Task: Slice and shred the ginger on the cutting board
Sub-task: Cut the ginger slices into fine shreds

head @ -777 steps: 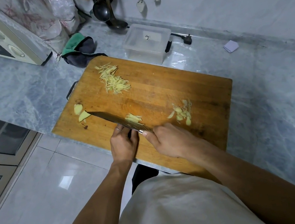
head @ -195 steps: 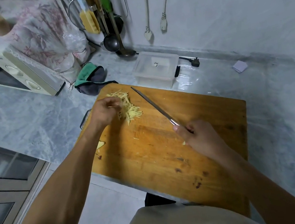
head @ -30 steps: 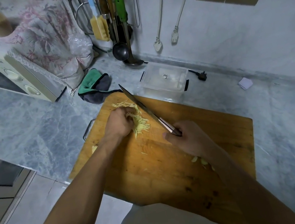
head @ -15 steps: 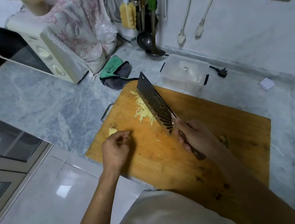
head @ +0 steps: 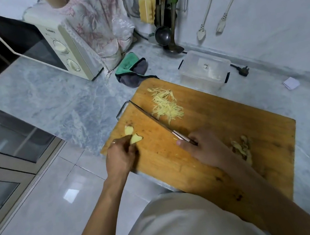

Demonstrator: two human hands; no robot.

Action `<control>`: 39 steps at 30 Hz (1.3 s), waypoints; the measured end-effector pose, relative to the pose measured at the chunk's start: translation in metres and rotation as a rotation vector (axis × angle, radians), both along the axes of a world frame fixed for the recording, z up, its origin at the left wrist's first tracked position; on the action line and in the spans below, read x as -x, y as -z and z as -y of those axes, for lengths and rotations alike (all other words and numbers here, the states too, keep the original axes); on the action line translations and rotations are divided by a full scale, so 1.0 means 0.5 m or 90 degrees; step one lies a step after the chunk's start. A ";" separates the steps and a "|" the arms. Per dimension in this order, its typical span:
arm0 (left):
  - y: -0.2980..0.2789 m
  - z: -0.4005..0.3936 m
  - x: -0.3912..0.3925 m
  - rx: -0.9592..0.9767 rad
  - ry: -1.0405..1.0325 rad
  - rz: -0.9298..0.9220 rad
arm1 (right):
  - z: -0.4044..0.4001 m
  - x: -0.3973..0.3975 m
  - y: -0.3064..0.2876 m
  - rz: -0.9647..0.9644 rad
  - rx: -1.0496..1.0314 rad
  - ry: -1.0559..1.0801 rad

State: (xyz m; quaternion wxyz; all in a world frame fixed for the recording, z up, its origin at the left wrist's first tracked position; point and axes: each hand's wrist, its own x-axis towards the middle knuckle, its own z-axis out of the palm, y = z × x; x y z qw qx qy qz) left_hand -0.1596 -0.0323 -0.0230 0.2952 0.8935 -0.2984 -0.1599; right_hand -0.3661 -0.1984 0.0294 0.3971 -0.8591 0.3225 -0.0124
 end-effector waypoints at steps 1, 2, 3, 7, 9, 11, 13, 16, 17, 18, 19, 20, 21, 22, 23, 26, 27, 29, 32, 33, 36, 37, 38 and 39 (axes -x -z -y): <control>0.000 0.008 -0.001 -0.024 0.004 0.011 | -0.003 0.001 0.003 -0.004 -0.007 0.005; 0.000 0.015 -0.003 -0.048 0.003 0.017 | -0.005 0.001 0.004 -0.010 -0.011 0.010; 0.000 0.022 -0.004 -0.071 -0.003 0.018 | -0.009 0.001 0.003 -0.016 -0.014 0.013; 0.002 0.042 -0.008 -0.075 -0.037 -0.005 | -0.017 0.012 -0.004 -0.008 -0.050 0.031; 0.000 0.045 -0.008 -0.047 -0.050 -0.016 | -0.019 0.023 -0.009 -0.008 -0.065 0.052; 0.003 0.041 -0.002 -0.005 -0.038 -0.011 | -0.018 0.035 -0.013 -0.013 -0.065 0.070; 0.003 0.035 0.015 0.044 -0.016 -0.006 | -0.016 0.047 -0.019 -0.024 -0.052 0.084; 0.007 0.037 0.055 0.091 0.051 -0.008 | -0.015 0.063 -0.026 -0.039 -0.030 0.105; 0.010 0.040 0.067 0.098 0.065 -0.008 | -0.016 0.067 -0.027 -0.040 -0.025 0.113; 0.013 0.042 0.076 0.101 0.070 -0.006 | -0.017 0.071 -0.027 -0.037 -0.024 0.120; 0.014 0.044 0.083 0.103 0.066 0.009 | -0.018 0.074 -0.026 -0.034 -0.026 0.126; 0.017 0.045 0.085 0.101 0.056 0.037 | -0.018 0.076 -0.024 -0.029 -0.028 0.131; 0.017 0.044 0.084 0.098 0.045 0.074 | -0.019 0.079 -0.022 -0.025 -0.032 0.137; 0.019 0.041 0.080 0.096 0.035 0.108 | -0.019 0.081 -0.020 -0.023 -0.036 0.143; 0.021 0.038 0.075 0.089 0.029 0.132 | -0.020 0.081 -0.017 -0.023 -0.039 0.149; 0.034 0.020 0.063 0.055 0.062 0.171 | -0.026 0.079 -0.013 -0.020 -0.052 0.152; 0.040 0.012 0.061 0.047 0.092 0.183 | -0.027 0.076 -0.012 -0.017 -0.056 0.147; 0.044 -0.001 0.058 0.044 0.124 0.185 | -0.026 0.071 -0.011 -0.015 -0.061 0.136; 0.021 0.012 0.034 0.064 0.033 0.120 | -0.024 0.061 -0.008 -0.012 -0.077 0.132; 0.013 0.025 0.019 0.060 -0.012 0.101 | -0.024 0.058 -0.008 -0.011 -0.081 0.130; -0.005 0.072 -0.026 -0.019 -0.096 0.070 | -0.024 0.050 -0.011 -0.009 -0.088 0.123; -0.007 0.084 -0.037 -0.057 -0.106 0.052 | -0.025 0.049 -0.012 -0.007 -0.091 0.121; -0.008 0.094 -0.045 -0.087 -0.112 0.026 | -0.025 0.049 -0.014 -0.006 -0.092 0.120; -0.008 0.102 -0.051 -0.102 -0.115 -0.001 | -0.024 0.049 -0.014 -0.006 -0.093 0.118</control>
